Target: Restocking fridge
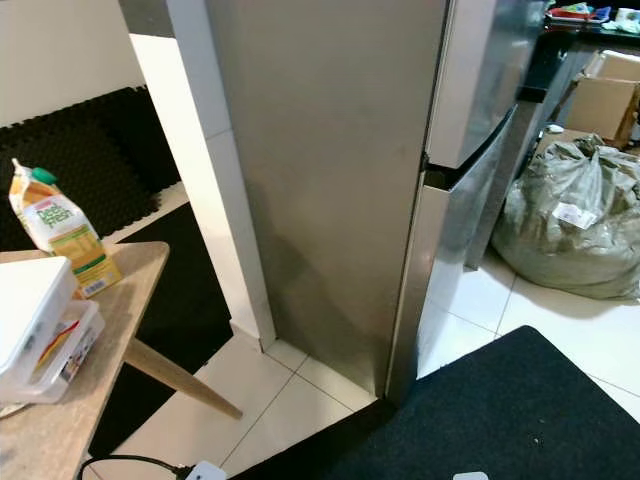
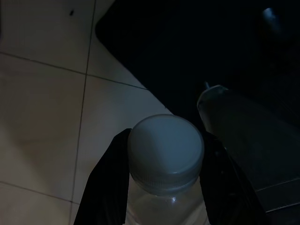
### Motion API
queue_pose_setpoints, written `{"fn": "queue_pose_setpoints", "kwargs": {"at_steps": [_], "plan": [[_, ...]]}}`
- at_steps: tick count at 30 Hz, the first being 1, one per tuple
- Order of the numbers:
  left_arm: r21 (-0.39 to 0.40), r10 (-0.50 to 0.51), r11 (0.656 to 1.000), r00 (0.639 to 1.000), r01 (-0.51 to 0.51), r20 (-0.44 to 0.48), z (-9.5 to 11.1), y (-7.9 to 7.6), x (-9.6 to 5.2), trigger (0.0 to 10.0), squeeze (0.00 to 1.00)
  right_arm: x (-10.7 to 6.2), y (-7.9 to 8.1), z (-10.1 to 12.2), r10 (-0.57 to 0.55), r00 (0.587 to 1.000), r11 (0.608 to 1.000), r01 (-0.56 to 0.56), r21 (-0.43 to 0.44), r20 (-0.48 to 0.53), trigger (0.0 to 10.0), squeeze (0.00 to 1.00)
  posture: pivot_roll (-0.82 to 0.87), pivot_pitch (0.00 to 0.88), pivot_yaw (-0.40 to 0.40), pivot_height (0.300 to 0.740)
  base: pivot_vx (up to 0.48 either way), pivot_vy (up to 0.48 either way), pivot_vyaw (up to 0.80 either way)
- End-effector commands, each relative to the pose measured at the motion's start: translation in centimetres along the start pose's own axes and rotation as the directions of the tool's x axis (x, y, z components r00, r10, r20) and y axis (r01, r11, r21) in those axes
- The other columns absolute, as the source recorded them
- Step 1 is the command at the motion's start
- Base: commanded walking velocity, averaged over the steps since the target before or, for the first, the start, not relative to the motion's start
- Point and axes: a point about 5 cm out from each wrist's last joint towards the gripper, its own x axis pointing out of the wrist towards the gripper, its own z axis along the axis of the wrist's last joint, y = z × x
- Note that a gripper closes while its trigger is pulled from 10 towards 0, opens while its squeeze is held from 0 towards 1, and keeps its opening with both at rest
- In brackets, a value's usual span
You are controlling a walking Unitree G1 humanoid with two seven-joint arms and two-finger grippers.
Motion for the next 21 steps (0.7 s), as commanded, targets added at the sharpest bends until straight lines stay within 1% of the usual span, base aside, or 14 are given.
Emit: {"fn": "queue_pose_setpoints", "kwargs": {"at_steps": [1, 10, 19, 21], "plan": [[-0.004, 0.025, 1.0, 1.0, -0.025, 0.008, 0.22, 0.41, -0.04, 10.0, 0.0, 0.0, -0.1, 0.15, -0.001, 1.0, 1.0, 0.001, 0.004, 0.01, 10.0, 0.0, -0.1, 0.001, 0.034, 0.74, 0.0, 0.0, 0.0], [-0.016, 0.025, 1.0, 1.0, -0.025, 0.003, -0.03, 0.27, -0.03, 10.0, 0.0, 0.0, -0.1, 0.12, 0.005, 1.0, 1.0, -0.005, -0.016, 0.011, 10.0, 0.0, -0.09, 0.005, 0.032, 0.74, 0.0, 0.0, 0.0], [-0.013, 0.02, 1.0, 1.0, -0.02, -0.003, -0.29, 0.11, -0.03, 10.0, 0.0, -0.01, 0.3, 0.14, 0.041, 0.999, 0.999, -0.041, -0.021, 0.017, 10.0, 0.0, -0.09, 0.008, 0.034, 0.74, 0.0, 0.0, 0.0], [-0.011, 0.019, 1.0, 1.0, -0.019, -0.002, -0.25, 0.09, -0.03, 10.0, 0.0, -0.01, 0.48, 0.21, 0.061, 0.998, 0.998, -0.06, -0.03, 0.019, 10.0, 0.0, -0.09, 0.008, 0.035, 0.74, 0.0, 0.0, 0.8]]}}
